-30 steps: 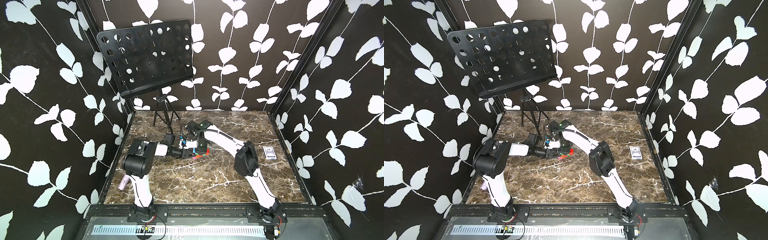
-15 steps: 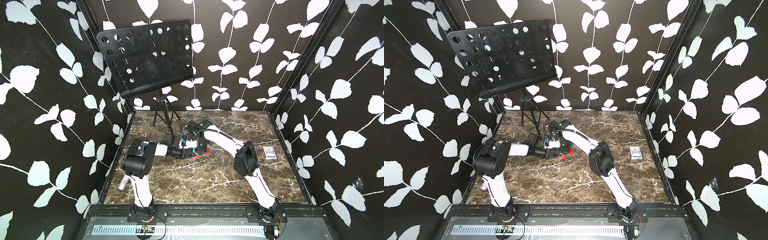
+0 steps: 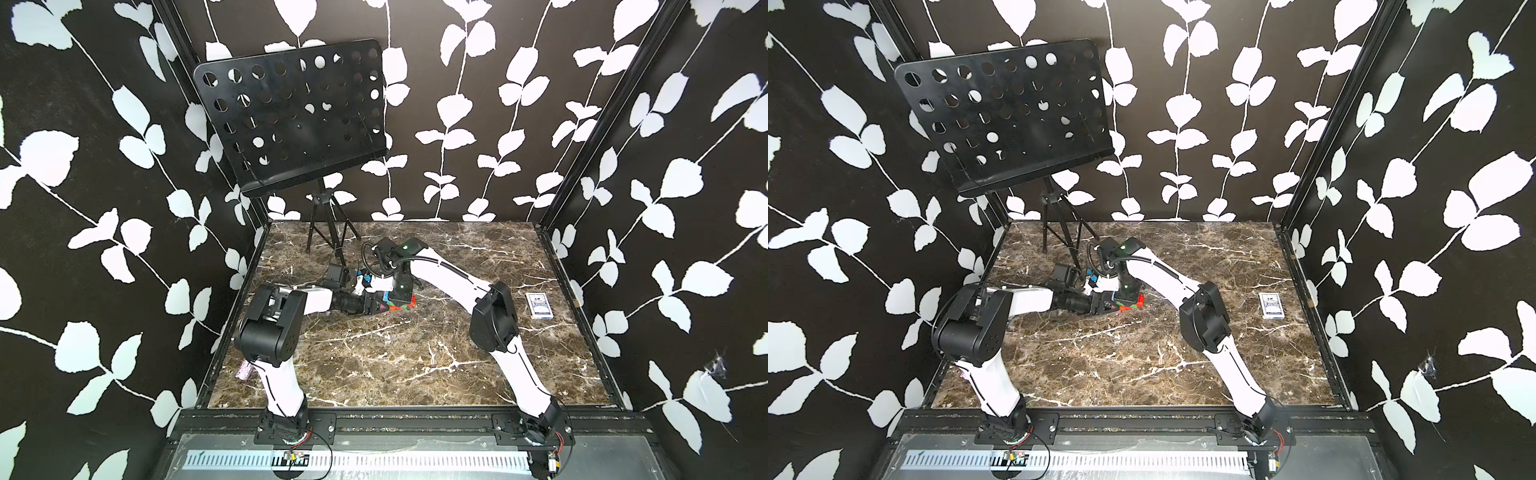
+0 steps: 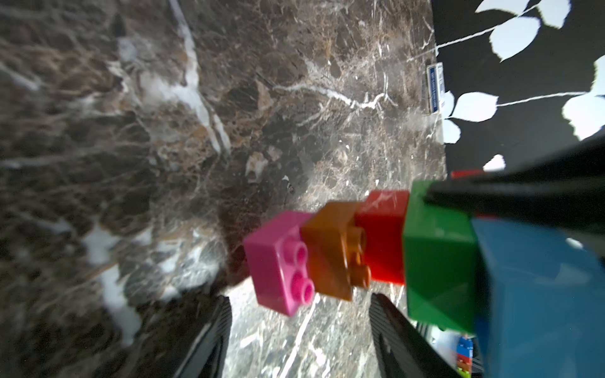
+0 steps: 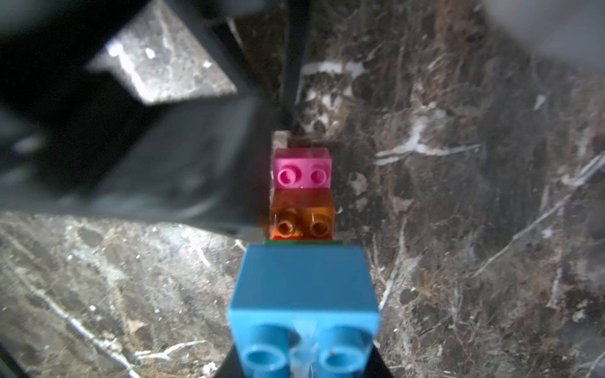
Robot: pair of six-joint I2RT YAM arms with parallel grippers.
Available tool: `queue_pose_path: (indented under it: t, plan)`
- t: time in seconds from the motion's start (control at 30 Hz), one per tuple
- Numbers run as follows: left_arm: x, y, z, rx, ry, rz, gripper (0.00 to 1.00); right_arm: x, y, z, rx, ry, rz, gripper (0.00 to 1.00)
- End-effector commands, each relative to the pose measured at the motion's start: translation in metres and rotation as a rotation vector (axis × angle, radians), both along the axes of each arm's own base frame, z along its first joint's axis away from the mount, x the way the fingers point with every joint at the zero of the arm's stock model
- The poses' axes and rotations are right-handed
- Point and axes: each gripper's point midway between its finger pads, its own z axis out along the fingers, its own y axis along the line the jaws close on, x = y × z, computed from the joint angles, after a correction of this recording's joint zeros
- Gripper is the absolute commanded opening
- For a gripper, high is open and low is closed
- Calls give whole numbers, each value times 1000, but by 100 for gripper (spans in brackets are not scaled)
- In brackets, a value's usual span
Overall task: Assemble the letter y with lego
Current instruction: Assemble the lego brick with the lego brick.
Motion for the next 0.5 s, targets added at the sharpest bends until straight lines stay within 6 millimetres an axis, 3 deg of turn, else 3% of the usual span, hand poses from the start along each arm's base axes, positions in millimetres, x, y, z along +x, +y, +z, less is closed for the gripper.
queue_pose_path:
  t: [0.0,0.3,0.47]
  plan:
    - [-2,6,11,34,-41,-5,71,3,1,18,74,2,-39,17]
    - [3,15,36,37,-140,-26,73,20,-13,20,191,90,-226,17]
    - [10,16,65,86,-349,-178,75,21,-20,26,312,200,-377,16]
